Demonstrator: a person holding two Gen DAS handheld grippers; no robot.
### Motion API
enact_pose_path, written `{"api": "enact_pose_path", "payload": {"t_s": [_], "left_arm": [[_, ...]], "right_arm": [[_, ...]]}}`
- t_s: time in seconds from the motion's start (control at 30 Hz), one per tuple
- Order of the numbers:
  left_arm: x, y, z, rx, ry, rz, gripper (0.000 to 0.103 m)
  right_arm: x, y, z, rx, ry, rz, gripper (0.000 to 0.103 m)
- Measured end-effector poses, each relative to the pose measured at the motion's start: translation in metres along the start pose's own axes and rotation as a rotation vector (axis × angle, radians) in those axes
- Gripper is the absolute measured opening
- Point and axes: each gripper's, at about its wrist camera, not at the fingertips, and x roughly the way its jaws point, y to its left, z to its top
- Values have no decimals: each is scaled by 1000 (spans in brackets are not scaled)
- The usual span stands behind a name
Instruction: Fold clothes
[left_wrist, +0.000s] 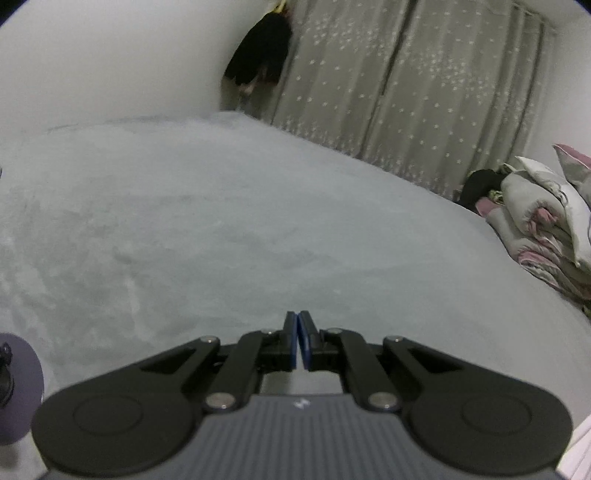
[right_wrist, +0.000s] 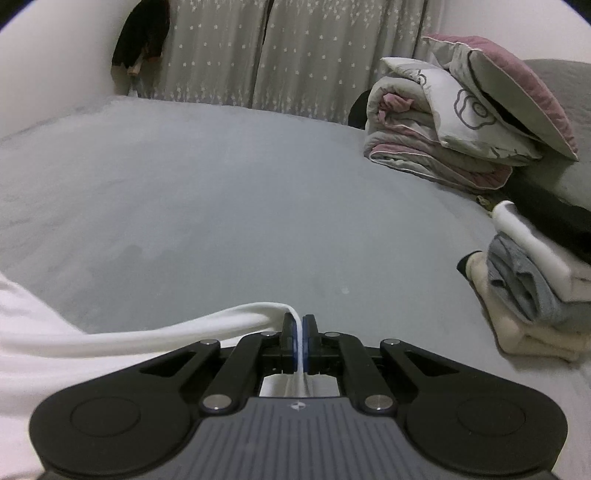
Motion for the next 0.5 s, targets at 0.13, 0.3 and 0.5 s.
{"api": "enact_pose_path", "payload": {"t_s": [0.13,0.3,0.5], "left_arm": [[10,10,1,-11,105,-91,8],[18,14,-6,14,208,-190,35],[21,8,-15,71,228,-213,37]], "right_arm": [[12,-2,-4,27,50,8,4],[16,-5,-16,47,98,27,4],[8,-6,-28,19,100,41,4]]}}
